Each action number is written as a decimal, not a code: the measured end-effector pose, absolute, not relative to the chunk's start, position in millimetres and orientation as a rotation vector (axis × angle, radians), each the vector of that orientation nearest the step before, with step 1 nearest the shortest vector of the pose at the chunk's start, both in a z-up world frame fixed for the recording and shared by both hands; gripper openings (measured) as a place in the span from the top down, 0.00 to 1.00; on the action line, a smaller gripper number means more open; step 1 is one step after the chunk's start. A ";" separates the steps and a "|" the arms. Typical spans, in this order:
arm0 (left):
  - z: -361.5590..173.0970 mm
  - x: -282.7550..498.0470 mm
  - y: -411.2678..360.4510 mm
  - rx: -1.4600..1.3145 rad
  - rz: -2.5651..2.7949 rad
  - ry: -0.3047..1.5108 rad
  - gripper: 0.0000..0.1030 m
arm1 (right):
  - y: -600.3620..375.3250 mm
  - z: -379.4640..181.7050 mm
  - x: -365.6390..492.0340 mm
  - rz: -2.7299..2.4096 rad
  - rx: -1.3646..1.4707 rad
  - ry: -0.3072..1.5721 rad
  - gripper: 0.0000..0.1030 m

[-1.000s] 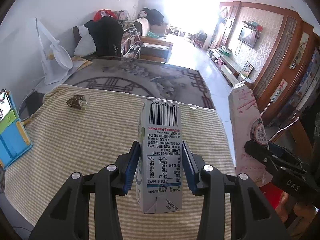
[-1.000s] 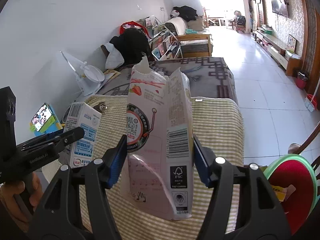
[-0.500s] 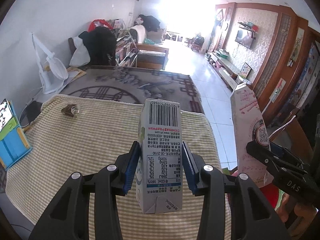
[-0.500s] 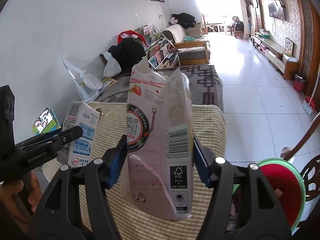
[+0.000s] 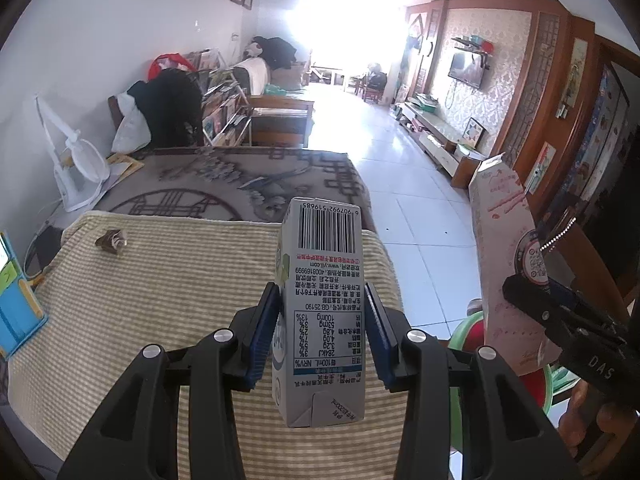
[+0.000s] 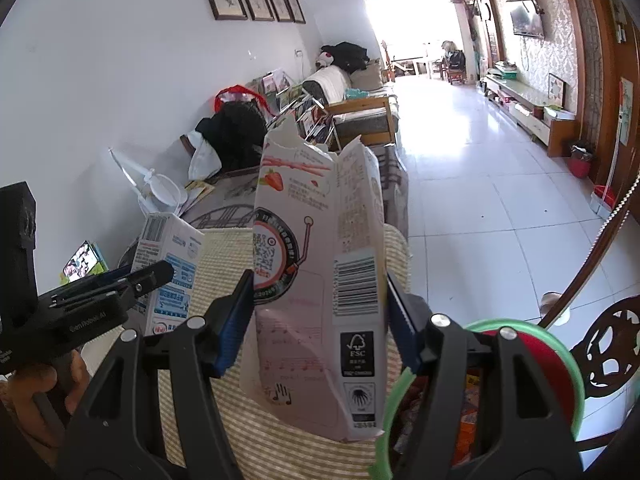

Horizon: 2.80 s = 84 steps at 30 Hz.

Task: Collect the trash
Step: 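Carry both cartons over the red bin and open both tools to drop them, then reach left tool toward brown cigarette pack while right tool grasps white paper cup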

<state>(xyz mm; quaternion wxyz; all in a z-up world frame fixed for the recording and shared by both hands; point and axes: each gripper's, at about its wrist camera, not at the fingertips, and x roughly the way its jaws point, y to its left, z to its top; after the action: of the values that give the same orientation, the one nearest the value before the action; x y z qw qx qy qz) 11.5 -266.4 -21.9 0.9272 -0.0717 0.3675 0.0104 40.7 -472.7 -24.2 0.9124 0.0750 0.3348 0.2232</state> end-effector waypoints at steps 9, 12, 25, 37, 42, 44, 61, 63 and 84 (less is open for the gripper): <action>-20.0 21.5 -291.1 -0.123 -0.018 0.757 0.62 | -494.7 -24.9 40.3 0.418 0.179 0.682 0.41; -21.4 25.1 -299.1 -0.116 -0.037 0.763 0.62 | -503.9 -26.3 40.7 0.401 0.186 0.686 0.41; -47.7 47.6 -379.6 -0.061 -0.306 0.861 0.62 | -583.0 -59.3 27.0 0.209 0.229 0.785 0.41; -85.1 49.5 -452.6 0.012 -0.546 0.992 0.31 | -629.7 -96.1 -0.8 0.072 0.218 0.934 0.22; -82.0 51.6 -434.0 -0.001 -0.501 0.977 0.31 | -628.2 -89.1 0.5 0.062 0.226 0.906 0.22; -82.6 51.0 -420.9 -0.007 -0.466 0.974 0.31 | -620.1 -85.8 5.6 0.080 0.220 0.899 0.22; -110.6 16.9 -192.5 -0.218 -0.020 0.975 0.31 | -413.1 -104.0 51.6 0.436 0.110 1.019 0.22; -114.1 13.1 -161.8 -0.236 0.012 0.976 0.31 | -392.5 -107.0 54.8 0.442 0.124 1.038 0.22; -140.4 52.2 57.6 -0.174 0.059 0.981 0.25 | -214.4 -202.0 130.2 0.207 0.284 1.326 0.34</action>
<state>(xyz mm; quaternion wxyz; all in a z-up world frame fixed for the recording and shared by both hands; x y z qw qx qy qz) 52.2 57.6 -140.4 0.8779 -0.0837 0.4706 0.0282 130.2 -214.4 -202.0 0.7740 0.1310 0.6121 0.0954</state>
